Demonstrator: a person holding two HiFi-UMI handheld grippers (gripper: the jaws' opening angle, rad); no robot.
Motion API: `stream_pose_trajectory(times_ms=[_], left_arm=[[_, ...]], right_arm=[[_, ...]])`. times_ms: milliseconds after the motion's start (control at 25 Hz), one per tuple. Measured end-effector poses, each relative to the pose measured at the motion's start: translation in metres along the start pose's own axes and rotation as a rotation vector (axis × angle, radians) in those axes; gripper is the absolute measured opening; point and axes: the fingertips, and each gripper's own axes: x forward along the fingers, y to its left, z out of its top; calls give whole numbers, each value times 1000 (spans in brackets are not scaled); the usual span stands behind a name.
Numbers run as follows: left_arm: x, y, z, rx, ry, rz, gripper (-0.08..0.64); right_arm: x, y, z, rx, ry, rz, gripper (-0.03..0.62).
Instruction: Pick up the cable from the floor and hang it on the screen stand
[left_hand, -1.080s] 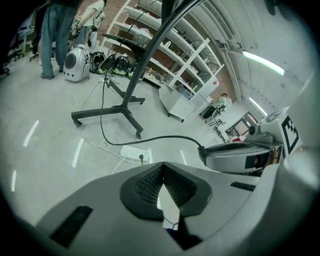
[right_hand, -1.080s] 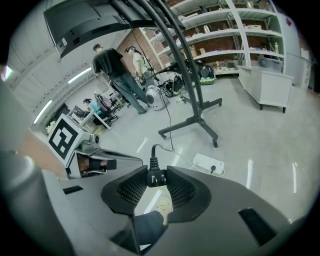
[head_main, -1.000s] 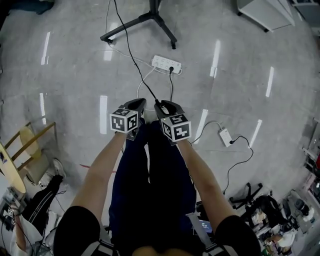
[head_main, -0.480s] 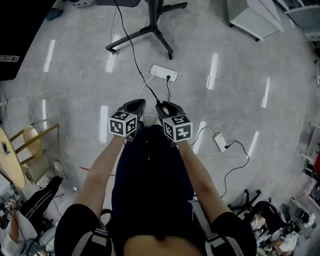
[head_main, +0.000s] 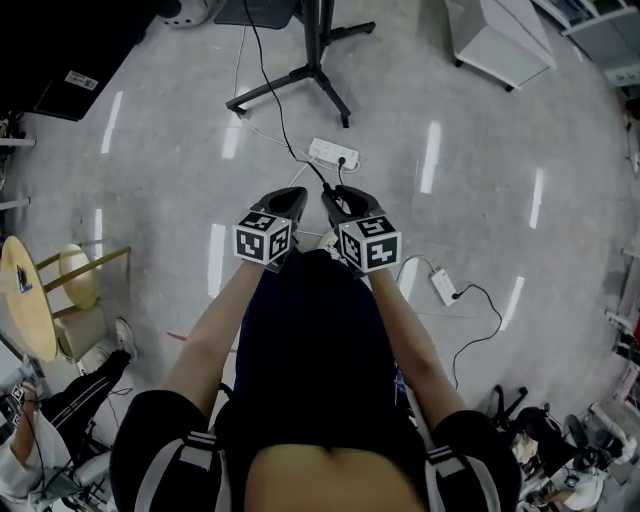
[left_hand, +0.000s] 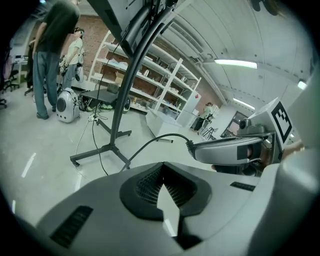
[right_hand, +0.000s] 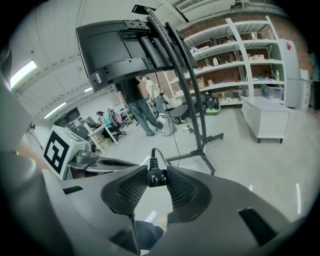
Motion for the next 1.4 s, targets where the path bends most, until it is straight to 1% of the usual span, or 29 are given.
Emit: stream_pose_trajectory(times_ms=[200,320,440,600,840,960,1120,1240,1400], left_arm=[[-8,-22,20,55,-24,8,8],[-11,-36,31,61,-43,4,8],[-11,-46,44,74,-64,-2,8],[-12,-64,57,98,-84,-33,8],[-12,-82,77,131,-104,-68,8],[-12,-88,90,156,-118,-73,8],[-13,-93,114,200,-152,-61,8],[-19,-93,129,197,-183,-57,8],[-24,-92,147,217,-212,-42,8]], right_arm=[[-30,2,15,-30,-45,-25,137],[-50,4,24,-43,-65,-29,137],[-62,7,43,-86,-98,-25,137],[-73,8,71,-163,-134,-30,137],[-90,11,117,-237,-205,-23,137],[-99,18,136,-284,-232,-7,137],[-111,24,157,-288,-264,35,137],[-117,25,171,-293,-281,46,137],[-126,32,193,-315,-301,74,137]])
